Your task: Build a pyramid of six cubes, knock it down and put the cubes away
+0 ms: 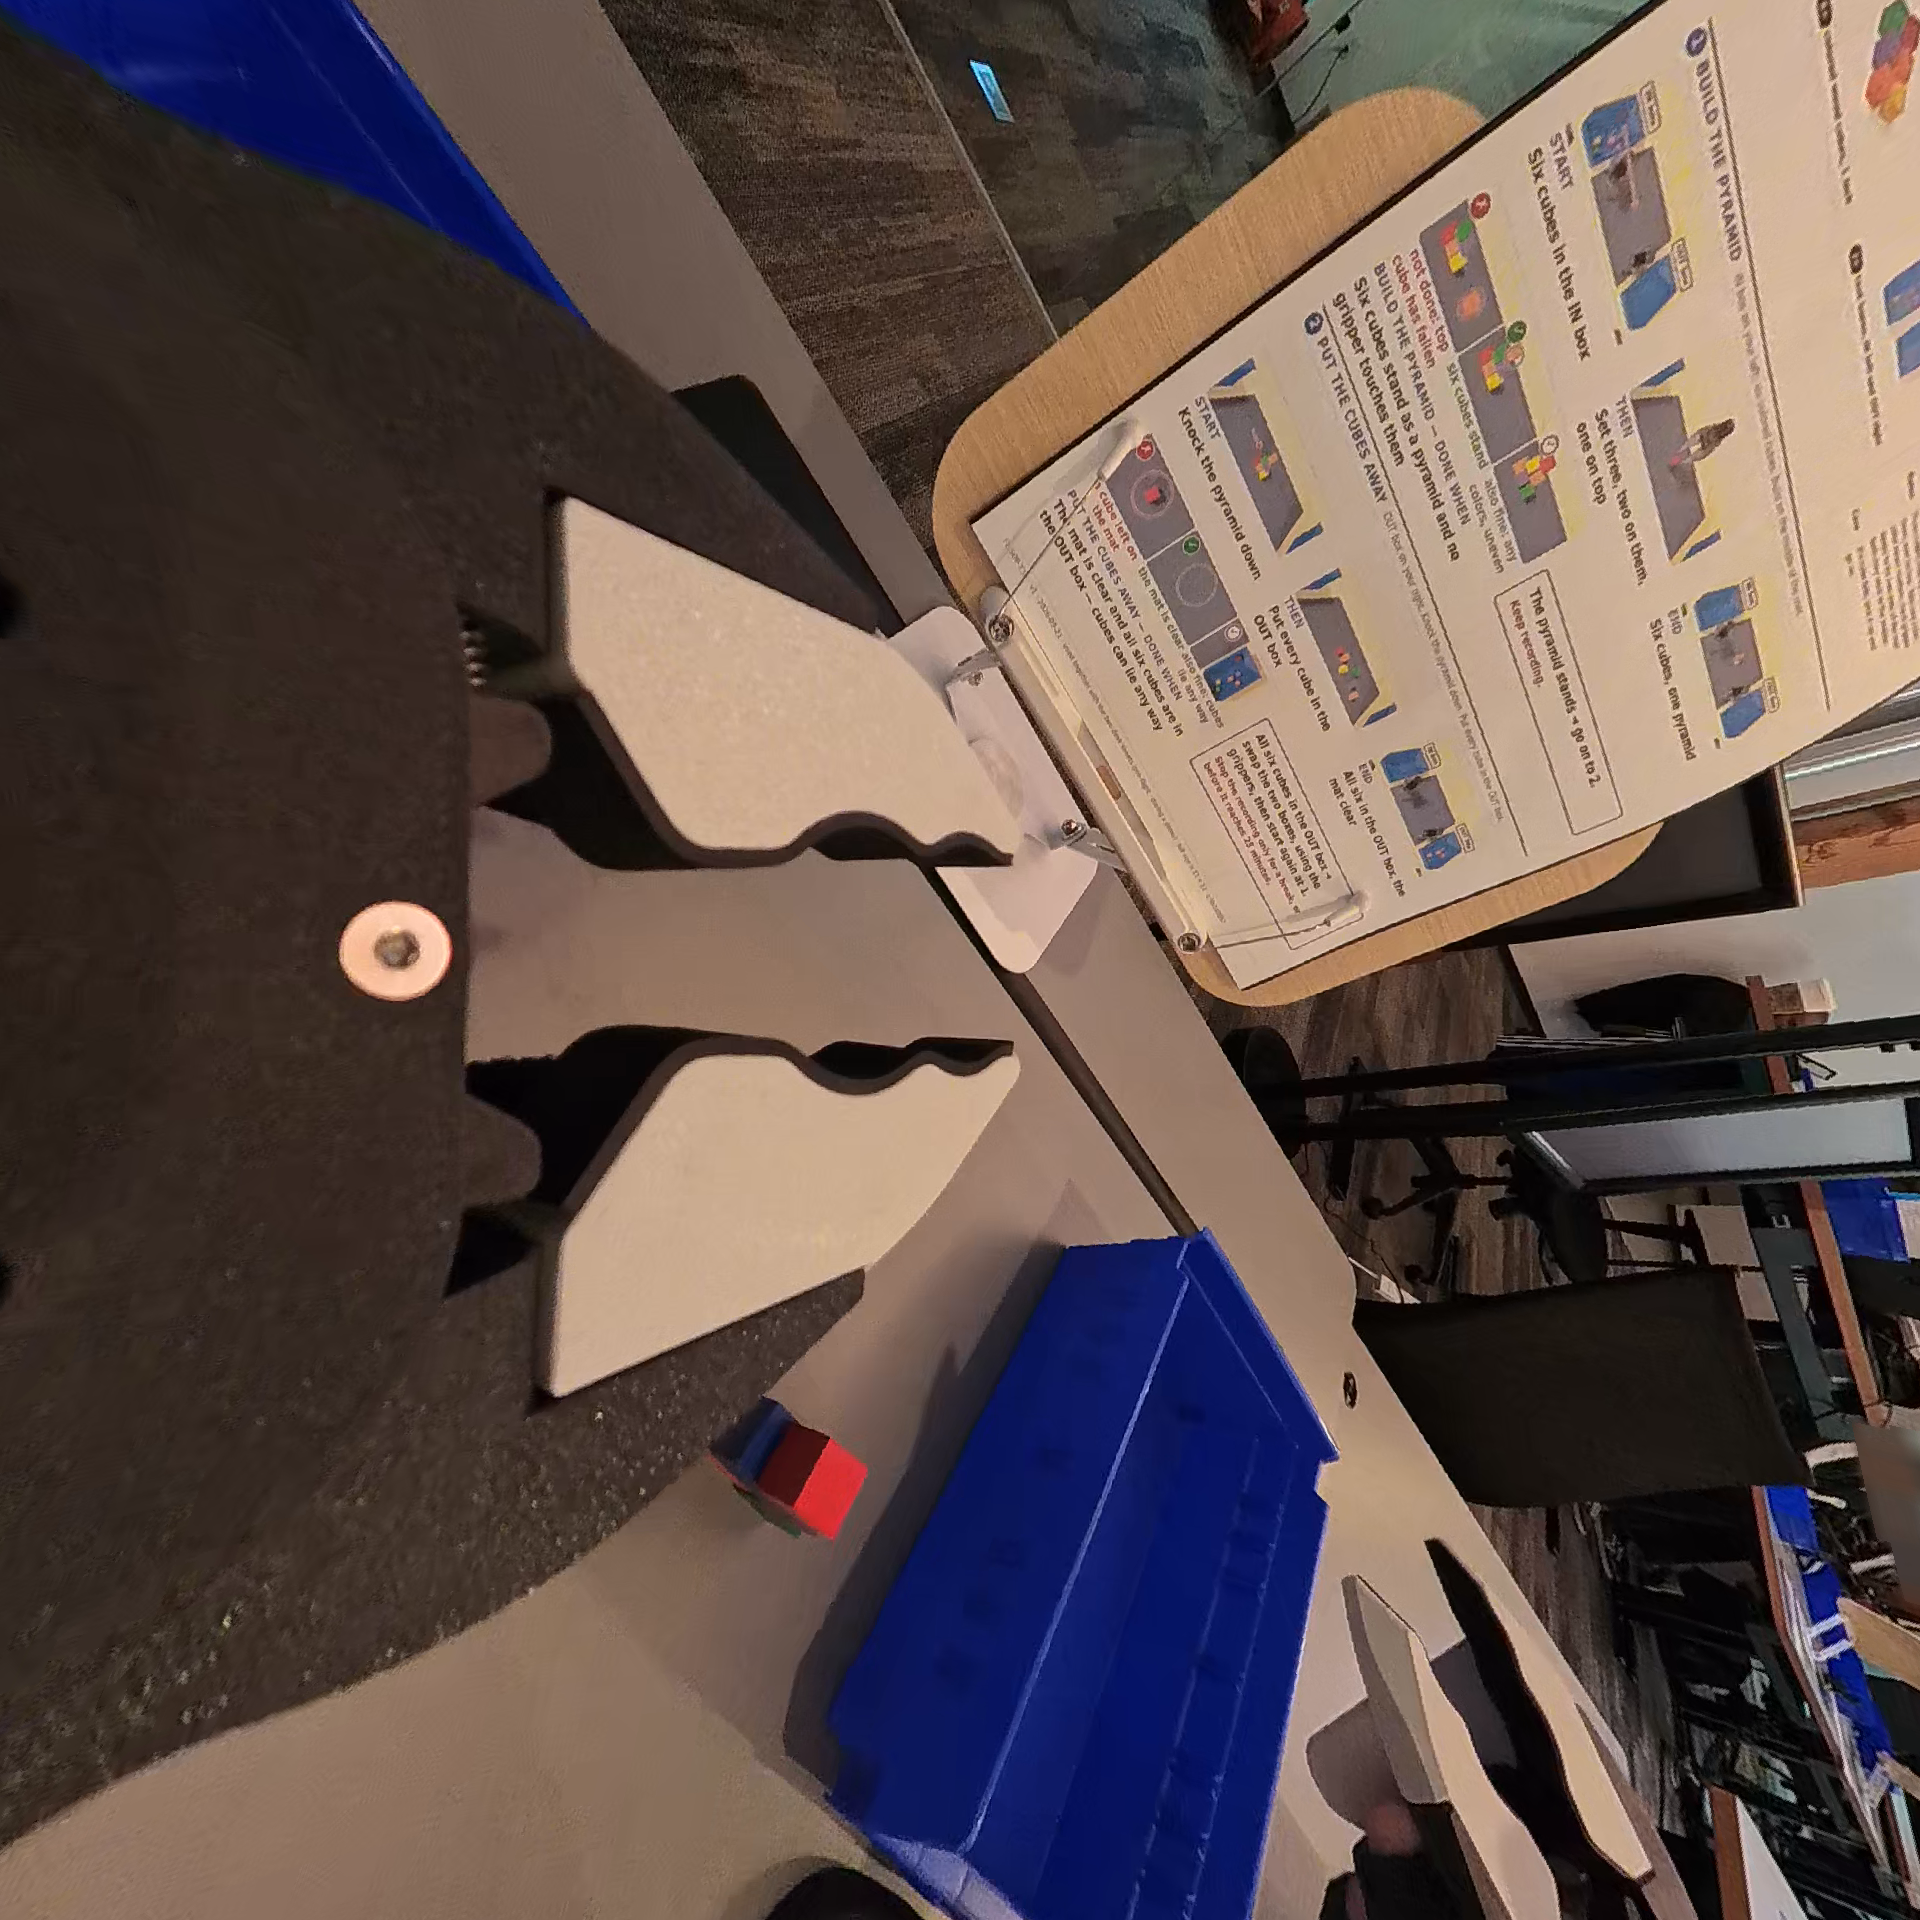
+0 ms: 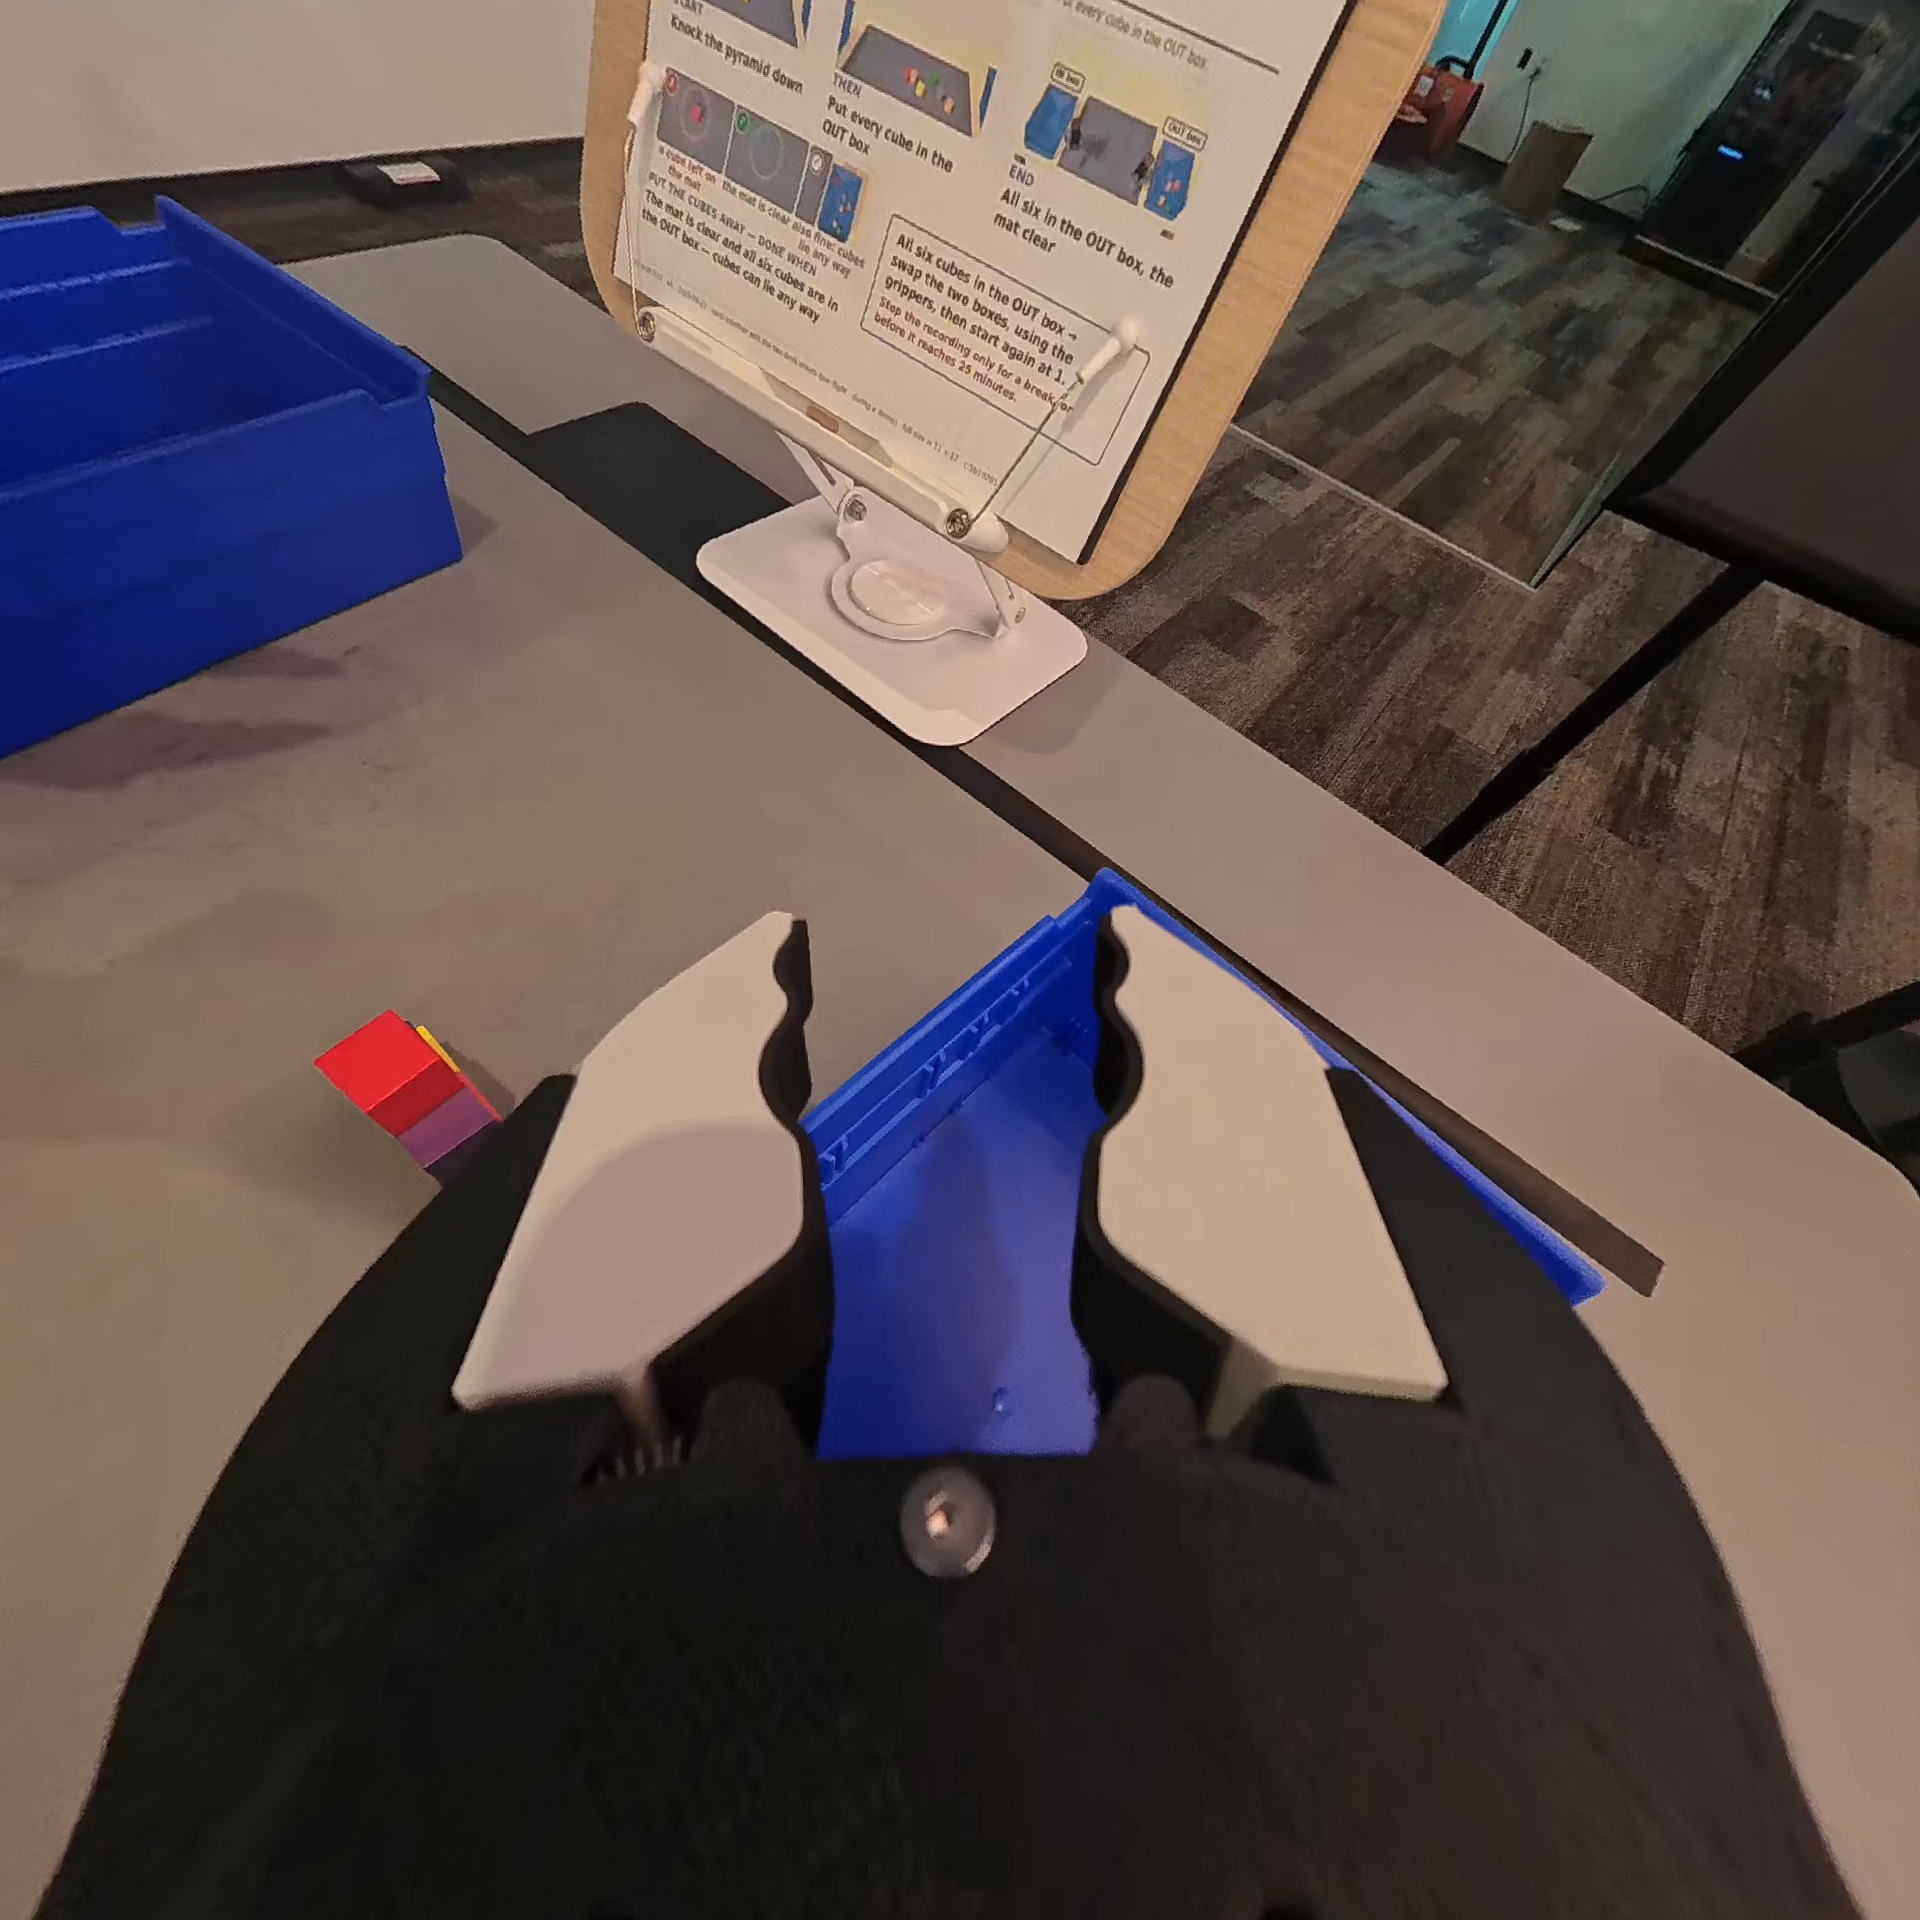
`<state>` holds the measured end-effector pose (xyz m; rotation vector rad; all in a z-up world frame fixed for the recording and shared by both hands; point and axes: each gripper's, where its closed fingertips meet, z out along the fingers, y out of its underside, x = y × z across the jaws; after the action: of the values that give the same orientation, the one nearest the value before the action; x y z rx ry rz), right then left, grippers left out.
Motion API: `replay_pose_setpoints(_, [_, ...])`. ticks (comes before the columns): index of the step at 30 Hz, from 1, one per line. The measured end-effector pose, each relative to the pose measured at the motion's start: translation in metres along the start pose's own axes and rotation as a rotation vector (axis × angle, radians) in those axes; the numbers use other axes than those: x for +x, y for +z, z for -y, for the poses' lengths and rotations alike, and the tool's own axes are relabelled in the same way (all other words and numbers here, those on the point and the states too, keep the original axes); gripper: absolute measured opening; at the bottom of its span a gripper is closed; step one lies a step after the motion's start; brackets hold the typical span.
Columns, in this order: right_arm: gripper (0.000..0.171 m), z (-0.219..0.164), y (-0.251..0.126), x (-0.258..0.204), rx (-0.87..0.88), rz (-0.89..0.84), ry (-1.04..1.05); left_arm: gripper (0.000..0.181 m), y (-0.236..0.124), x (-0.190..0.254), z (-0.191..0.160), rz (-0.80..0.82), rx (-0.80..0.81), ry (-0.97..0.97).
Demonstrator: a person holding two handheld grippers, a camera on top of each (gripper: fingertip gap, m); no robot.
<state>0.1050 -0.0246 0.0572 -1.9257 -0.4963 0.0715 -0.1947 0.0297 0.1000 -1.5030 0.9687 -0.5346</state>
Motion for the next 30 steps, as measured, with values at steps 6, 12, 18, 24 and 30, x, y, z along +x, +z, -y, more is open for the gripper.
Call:
replay_pose_setpoints(6, [0.052,0.002,0.000,-0.004,-0.004,0.005,-0.019,0.029,-0.002,-0.004,0.000,0.002,0.002,-0.007])
replay_pose_setpoints(12, [0.052,-0.002,0.004,-0.004,-0.027,0.006,-0.025,0.027,0.002,-0.001,-0.005,-0.009,-0.020,0.008])
replay_pose_setpoints(18, [0.051,-0.004,0.005,-0.004,-0.036,0.011,-0.023,0.027,0.006,0.003,-0.009,-0.019,-0.040,0.023])
replay_pose_setpoints(24, [0.050,-0.005,0.005,-0.004,-0.036,0.018,-0.022,0.026,0.004,0.002,-0.008,-0.014,-0.042,0.028])
replay_pose_setpoints(30, [0.045,-0.007,0.007,-0.006,-0.044,0.033,-0.033,0.025,0.003,0.001,-0.008,-0.011,-0.039,0.025])
